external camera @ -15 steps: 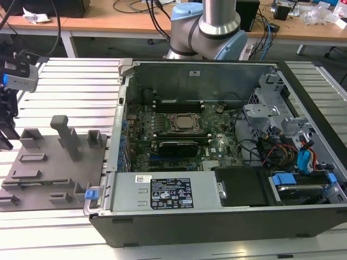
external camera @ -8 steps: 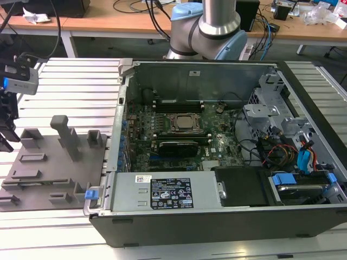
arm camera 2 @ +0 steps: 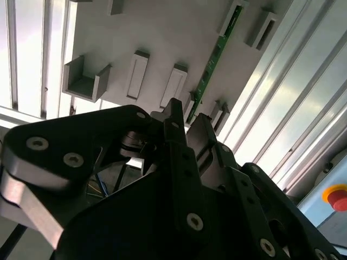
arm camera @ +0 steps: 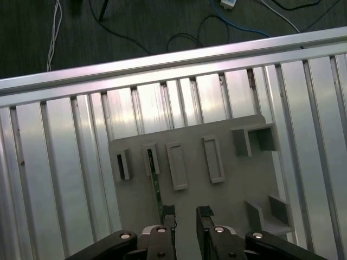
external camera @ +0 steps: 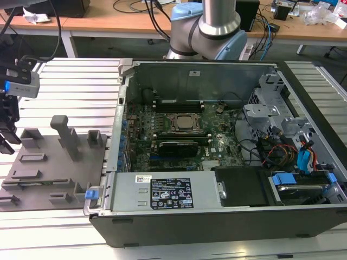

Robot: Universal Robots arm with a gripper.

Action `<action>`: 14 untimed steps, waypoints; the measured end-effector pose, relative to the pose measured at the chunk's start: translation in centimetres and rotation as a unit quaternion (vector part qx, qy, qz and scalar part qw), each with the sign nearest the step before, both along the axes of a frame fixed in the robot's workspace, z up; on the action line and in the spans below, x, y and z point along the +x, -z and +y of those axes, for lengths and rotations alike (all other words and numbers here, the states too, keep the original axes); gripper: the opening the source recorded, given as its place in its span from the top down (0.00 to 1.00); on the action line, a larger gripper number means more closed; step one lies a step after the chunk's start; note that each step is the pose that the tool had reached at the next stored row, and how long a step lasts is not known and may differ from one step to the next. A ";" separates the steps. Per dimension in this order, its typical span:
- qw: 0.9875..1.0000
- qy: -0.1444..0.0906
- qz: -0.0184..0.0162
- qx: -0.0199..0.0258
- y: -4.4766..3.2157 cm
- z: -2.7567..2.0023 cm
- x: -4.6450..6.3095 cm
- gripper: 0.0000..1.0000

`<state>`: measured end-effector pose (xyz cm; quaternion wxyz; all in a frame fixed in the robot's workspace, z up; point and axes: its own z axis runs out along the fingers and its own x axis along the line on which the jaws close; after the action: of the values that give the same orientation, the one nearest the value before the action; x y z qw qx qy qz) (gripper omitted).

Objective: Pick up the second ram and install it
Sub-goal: 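Pick up the second ram and move it above second insertion slot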

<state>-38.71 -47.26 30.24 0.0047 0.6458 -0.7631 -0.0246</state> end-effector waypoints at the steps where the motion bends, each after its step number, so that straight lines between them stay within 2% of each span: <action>1: 1.000 0.000 0.000 0.000 0.03 -0.01 0.0 0.70; 14: 1.000 -0.001 0.000 0.000 0.75 -0.05 0.0 0.70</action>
<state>-38.71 -47.31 29.49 0.0047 0.6464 -0.7625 -0.0246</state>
